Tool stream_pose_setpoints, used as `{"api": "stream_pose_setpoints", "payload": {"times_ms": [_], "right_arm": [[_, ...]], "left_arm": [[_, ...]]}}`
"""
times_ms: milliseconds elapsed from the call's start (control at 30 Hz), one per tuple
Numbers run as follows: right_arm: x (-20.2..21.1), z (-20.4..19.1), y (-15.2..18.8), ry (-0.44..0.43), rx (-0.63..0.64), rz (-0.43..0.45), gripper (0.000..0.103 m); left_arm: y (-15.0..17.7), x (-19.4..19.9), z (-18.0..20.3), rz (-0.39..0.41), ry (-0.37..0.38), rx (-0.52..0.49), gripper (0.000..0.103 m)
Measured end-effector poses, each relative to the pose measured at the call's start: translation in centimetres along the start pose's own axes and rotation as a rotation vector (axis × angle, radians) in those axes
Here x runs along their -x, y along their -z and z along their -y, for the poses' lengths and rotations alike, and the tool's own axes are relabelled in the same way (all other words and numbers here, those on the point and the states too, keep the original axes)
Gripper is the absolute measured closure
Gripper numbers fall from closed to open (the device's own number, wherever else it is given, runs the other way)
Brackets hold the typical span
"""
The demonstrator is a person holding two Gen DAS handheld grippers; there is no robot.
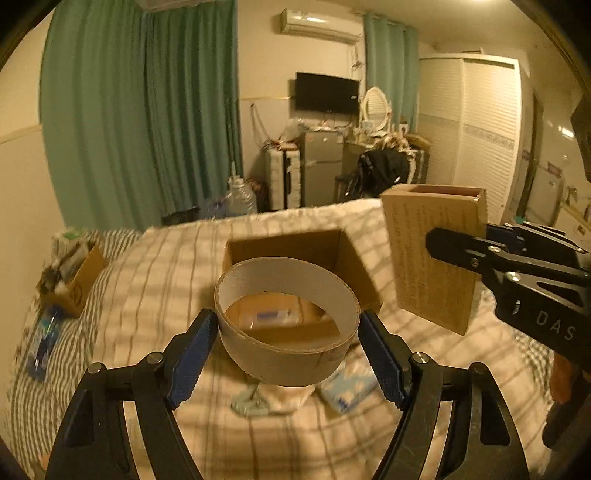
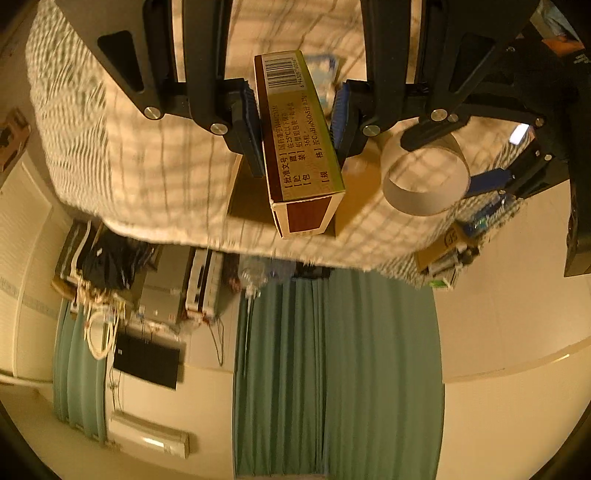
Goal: Organize objects
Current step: 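Lower the tape roll into the box with the left gripper while the right drops the medicine box in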
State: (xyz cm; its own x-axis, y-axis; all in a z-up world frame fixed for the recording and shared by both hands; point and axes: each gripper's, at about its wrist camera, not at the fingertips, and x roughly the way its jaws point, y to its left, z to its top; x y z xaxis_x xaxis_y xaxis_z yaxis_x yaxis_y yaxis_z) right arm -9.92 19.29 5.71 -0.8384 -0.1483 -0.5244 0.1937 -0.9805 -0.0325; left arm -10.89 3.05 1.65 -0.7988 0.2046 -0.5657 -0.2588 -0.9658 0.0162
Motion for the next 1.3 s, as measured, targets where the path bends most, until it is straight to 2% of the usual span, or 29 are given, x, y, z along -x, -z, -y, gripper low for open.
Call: {"api": "stream_pose_setpoints", "payload": {"times_ms": [167,267,500,667,967,1200,1300], "right_arm": [[-0.5,1.4,-4.4,0.000,-0.012,0.042,0.072],[-1.3,2.4,-7.0,0.022,-0.018,0.052,0.071],[-5.4,3.6,-10.0,0.059,-0.031,0.009,0.072],[-9.5,3.8,-9.4,0.040,-0.063,-0.037,0.072],[-17.5,5.0,-5.0,0.032,-0.101,-0.169,0.072],[-20.3,6.8,-2.8,0.012,-0.128,-0.215,0.072],[-19.8,7.2,-2.7,-0.010,-0.153,-0.188,0.072]], "left_arm": [[-5.5,-0.7,-0.4,0.060,-0.012,-0.023,0.023],[-8.1,-1.8,-0.9,0.069,-0.002,-0.011,0.023],[-10.8,-5.8,-2.1,0.080,-0.047,0.036,0.024],[-9.7,-9.4,-2.2,0.034,-0.040,0.046,0.024],[-6.0,-16.8,-3.6,-0.108,-0.061,0.062,0.024],[-3.9,-20.0,-3.4,-0.167,-0.036,0.042,0.024],[-3.4,-20.0,-3.5,-0.169,-0.022,0.062,0.023]]}}
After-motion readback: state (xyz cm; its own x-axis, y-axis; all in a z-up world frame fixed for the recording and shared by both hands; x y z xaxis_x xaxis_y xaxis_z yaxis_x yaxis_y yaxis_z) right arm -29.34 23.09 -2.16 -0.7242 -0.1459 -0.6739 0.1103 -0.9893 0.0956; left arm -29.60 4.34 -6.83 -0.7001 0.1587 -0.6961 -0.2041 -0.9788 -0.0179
